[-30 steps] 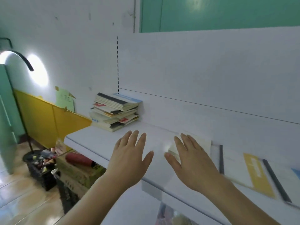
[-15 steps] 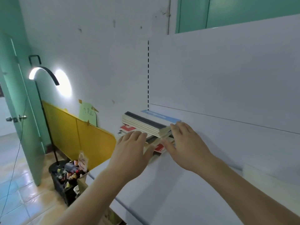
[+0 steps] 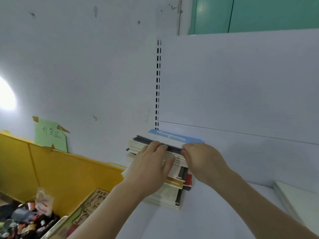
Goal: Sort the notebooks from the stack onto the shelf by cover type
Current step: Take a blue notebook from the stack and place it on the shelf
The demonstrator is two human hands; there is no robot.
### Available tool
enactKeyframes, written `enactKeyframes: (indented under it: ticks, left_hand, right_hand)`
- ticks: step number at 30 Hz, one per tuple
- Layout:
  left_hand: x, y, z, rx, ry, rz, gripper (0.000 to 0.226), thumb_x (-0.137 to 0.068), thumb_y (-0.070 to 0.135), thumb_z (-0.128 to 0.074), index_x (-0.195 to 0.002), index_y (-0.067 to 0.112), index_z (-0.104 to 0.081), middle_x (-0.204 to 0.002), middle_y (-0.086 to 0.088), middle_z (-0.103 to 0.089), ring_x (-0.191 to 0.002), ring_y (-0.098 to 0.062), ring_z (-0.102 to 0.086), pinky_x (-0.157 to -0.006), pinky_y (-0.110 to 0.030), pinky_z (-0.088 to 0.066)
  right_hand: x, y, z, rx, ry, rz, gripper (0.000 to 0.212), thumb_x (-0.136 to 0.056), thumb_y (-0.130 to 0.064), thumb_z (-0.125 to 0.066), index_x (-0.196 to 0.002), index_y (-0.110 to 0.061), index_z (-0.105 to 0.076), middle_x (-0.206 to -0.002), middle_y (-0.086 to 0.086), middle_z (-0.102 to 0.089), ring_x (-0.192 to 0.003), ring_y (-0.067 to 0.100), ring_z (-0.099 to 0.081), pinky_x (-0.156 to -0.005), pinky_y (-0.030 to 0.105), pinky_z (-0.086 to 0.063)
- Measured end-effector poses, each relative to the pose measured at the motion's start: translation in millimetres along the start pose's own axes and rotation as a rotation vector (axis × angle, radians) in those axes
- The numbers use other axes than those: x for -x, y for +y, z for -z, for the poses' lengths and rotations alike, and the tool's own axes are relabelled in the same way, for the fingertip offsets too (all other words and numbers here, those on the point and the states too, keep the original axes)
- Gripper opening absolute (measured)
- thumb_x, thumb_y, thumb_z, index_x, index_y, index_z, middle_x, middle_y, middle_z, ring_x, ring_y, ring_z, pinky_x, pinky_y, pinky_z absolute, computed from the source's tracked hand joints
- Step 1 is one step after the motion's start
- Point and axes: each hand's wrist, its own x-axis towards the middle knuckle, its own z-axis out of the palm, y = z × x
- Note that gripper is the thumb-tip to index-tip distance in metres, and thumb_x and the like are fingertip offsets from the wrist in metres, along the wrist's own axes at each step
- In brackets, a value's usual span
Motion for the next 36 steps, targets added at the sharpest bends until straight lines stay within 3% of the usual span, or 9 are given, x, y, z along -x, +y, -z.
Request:
enactKeyframes:
  ticks: [6,8,12,16,19,23,25,31,36]
  left_hand:
    - [-8,2,6,0.523,-0.016,0.138,0.050,-0.096,0.065,-0.035,-0.099,0.026,-0.067,-0.088,0.012,-0.067,-0.087,-0.006,-0.061,-0.068,-0.020,-0.040]
    - [-14,8,6,0.786,-0.019,0.273,0.045,-0.092,0.066,-0.047,-0.096,0.025,-0.064,-0.086,0.011,-0.071,-0.083,-0.004,-0.066,-0.071,-0.021,-0.048]
    - [-20,13,7,1.132,0.112,0.480,0.033,-0.082,0.049,-0.054,-0.096,0.019,-0.057,-0.090,-0.004,-0.073,-0.088,-0.026,-0.071,-0.083,-0.054,-0.058]
    - [-25,-5,30,1.016,0.297,0.547,0.012,-0.102,0.030,-0.044,-0.101,0.019,-0.049,-0.097,-0.002,-0.063,-0.089,-0.025,-0.062,-0.079,-0.050,-0.056]
    - [-26,-24,39,0.995,0.315,0.555,0.012,-0.105,0.030,-0.040,-0.104,0.021,-0.048,-0.096,0.000,-0.060,-0.085,-0.020,-0.059,-0.072,-0.048,-0.056]
    - [-20,-33,37,0.950,0.269,0.563,0.016,-0.107,0.031,-0.035,-0.108,0.022,-0.049,-0.097,0.001,-0.060,-0.086,-0.019,-0.058,-0.073,-0.046,-0.055]
    - [-19,-37,35,0.935,0.301,0.574,0.018,-0.108,0.028,-0.033,-0.112,0.020,-0.048,-0.097,0.004,-0.058,-0.084,-0.014,-0.054,-0.065,-0.036,-0.048]
    - [-18,-44,33,0.963,0.335,0.614,0.016,-0.108,0.027,-0.033,-0.113,0.024,-0.048,-0.098,0.006,-0.057,-0.085,-0.013,-0.053,-0.064,-0.034,-0.045]
    - [-17,-45,34,0.980,0.356,0.624,0.016,-0.108,0.026,-0.034,-0.114,0.023,-0.049,-0.098,0.007,-0.058,-0.086,-0.013,-0.054,-0.063,-0.033,-0.044]
  right_hand:
    - [17,-22,7,0.134,0.192,-0.082,0.007,-0.087,-0.025,-0.064,-0.081,-0.025,-0.064,-0.069,-0.005,-0.065,-0.059,0.021,-0.059,-0.051,0.030,-0.046]
    - [24,-28,7,0.087,0.324,-0.009,0.005,-0.083,-0.022,-0.065,-0.082,-0.024,-0.069,-0.068,-0.006,-0.066,-0.055,0.021,-0.057,-0.049,0.029,-0.043]
    - [33,-42,12,-0.035,0.414,0.177,0.029,-0.091,-0.024,-0.053,-0.115,-0.017,-0.068,-0.105,-0.002,-0.072,-0.087,0.021,-0.067,-0.073,0.033,-0.054]
    - [31,-34,18,-0.026,0.119,-0.041,0.066,-0.097,-0.046,-0.044,-0.152,-0.014,-0.027,-0.154,0.003,-0.037,-0.140,0.020,-0.036,-0.114,0.038,-0.034]
    - [22,-13,12,0.007,-0.076,-0.147,0.071,-0.100,-0.055,-0.033,-0.155,-0.014,-0.016,-0.162,0.002,-0.018,-0.149,0.019,-0.015,-0.121,0.034,-0.018]
    - [14,-1,5,-0.025,-0.117,-0.140,0.034,-0.101,-0.047,-0.036,-0.113,-0.022,-0.056,-0.113,-0.004,-0.062,-0.109,0.021,-0.056,-0.088,0.034,-0.045]
    - [16,-1,12,0.039,-0.062,-0.165,0.030,-0.099,-0.047,-0.040,-0.097,-0.026,-0.060,-0.092,-0.006,-0.063,-0.086,0.018,-0.055,-0.072,0.033,-0.043]
    - [15,3,40,0.005,-0.136,-0.143,0.044,-0.097,-0.059,-0.040,-0.093,-0.026,-0.069,-0.070,-0.005,-0.056,-0.072,0.015,-0.053,-0.063,0.032,-0.041]
    - [15,-2,39,0.052,-0.002,-0.191,0.030,-0.095,-0.051,-0.051,-0.094,-0.028,-0.071,-0.079,-0.006,-0.064,-0.078,0.017,-0.056,-0.064,0.030,-0.041]
